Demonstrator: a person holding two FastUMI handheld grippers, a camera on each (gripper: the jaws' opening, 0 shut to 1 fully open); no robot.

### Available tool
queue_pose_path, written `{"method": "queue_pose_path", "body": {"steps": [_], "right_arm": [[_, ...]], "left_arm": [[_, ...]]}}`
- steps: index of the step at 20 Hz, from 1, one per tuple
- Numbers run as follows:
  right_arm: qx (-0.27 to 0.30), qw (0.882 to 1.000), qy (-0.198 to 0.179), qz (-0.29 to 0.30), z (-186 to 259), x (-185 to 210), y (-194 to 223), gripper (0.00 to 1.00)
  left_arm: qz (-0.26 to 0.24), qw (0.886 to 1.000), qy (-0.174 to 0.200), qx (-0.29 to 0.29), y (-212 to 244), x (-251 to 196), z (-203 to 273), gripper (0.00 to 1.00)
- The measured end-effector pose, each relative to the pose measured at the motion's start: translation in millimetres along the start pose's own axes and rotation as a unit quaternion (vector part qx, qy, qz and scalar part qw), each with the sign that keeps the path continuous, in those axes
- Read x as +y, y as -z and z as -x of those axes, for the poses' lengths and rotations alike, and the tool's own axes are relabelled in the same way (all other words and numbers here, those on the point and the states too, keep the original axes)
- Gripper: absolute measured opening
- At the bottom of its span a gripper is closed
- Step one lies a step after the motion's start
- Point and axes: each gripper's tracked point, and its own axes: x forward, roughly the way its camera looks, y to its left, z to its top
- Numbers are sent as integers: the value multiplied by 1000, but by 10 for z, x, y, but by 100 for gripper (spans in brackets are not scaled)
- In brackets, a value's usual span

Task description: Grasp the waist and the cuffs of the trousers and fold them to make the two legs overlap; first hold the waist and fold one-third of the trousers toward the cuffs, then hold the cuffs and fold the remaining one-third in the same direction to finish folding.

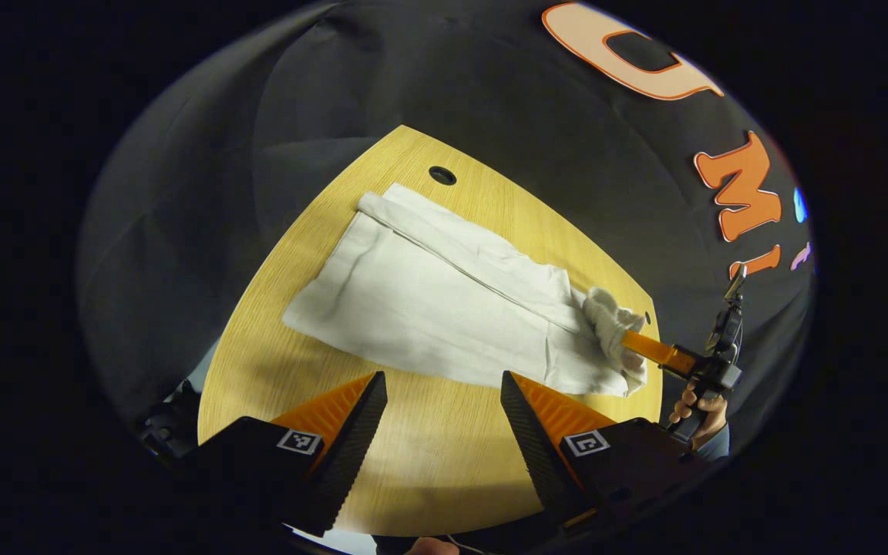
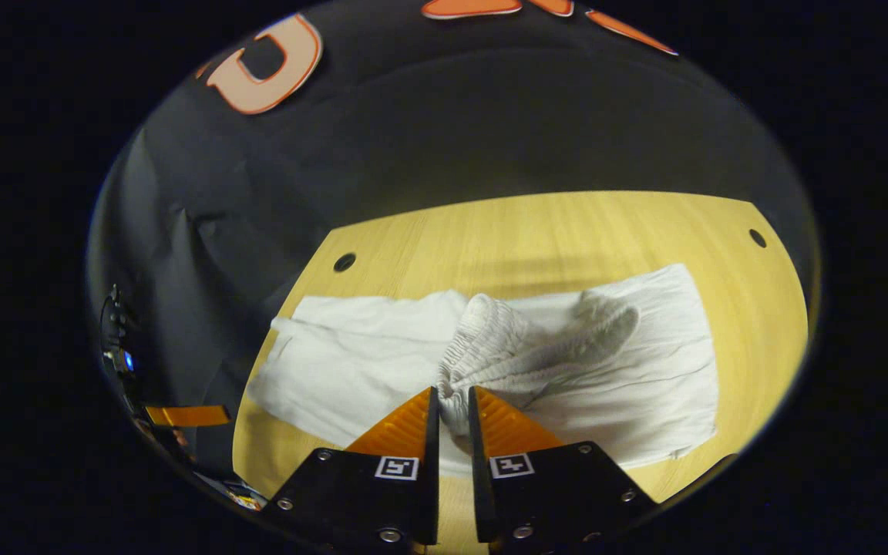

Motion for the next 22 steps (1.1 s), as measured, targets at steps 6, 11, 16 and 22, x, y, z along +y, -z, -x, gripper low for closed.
{"method": "queue_pose_path", "body": {"steps": [6, 11, 16, 22], "right_arm": [[9, 1000, -5, 15, 287, -263, -618, 40], [-16, 1000, 14, 5, 251, -325, -295, 60], [-27, 999, 36, -1, 439, -453, -290, 90], [-59, 996, 63, -17, 534, -575, -375, 97]], "left_arm": [[38, 999, 11, -3, 0, 37, -72, 98], [120, 993, 19, -12, -65, 280, -274, 98], [203, 979, 17, -31, -122, 675, -432, 99], [250, 966, 38, -51, -202, 865, -544, 98]]}}
